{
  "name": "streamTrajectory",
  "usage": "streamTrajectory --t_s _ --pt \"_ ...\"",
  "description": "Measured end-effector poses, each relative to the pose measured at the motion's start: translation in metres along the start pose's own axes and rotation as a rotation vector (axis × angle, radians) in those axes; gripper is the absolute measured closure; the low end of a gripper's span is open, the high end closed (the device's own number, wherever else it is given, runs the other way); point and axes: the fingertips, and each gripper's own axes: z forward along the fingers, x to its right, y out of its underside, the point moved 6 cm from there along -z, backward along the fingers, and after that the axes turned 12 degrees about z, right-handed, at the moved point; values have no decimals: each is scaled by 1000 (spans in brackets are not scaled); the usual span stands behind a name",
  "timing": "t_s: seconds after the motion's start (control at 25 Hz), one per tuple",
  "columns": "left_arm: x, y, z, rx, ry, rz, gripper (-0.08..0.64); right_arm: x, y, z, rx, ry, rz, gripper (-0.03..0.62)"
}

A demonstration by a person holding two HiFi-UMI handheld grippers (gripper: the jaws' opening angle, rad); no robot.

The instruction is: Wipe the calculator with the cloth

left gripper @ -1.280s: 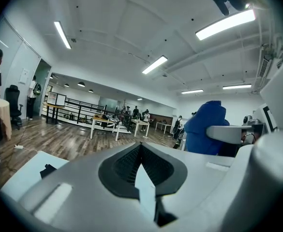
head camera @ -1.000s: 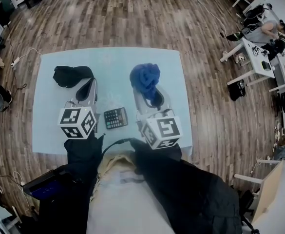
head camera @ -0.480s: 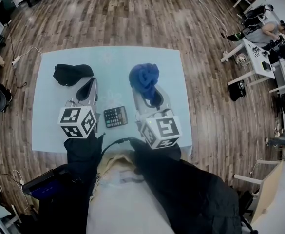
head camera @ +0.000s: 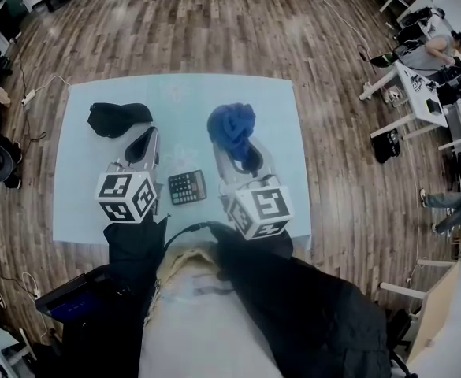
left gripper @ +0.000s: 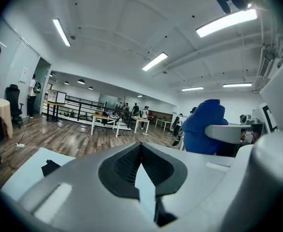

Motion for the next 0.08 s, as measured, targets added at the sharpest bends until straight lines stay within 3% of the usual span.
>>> streamTrajectory --t_s 0.08 --pt "1 1 1 -4 5 1 558 1 1 -1 -4 0 2 439"
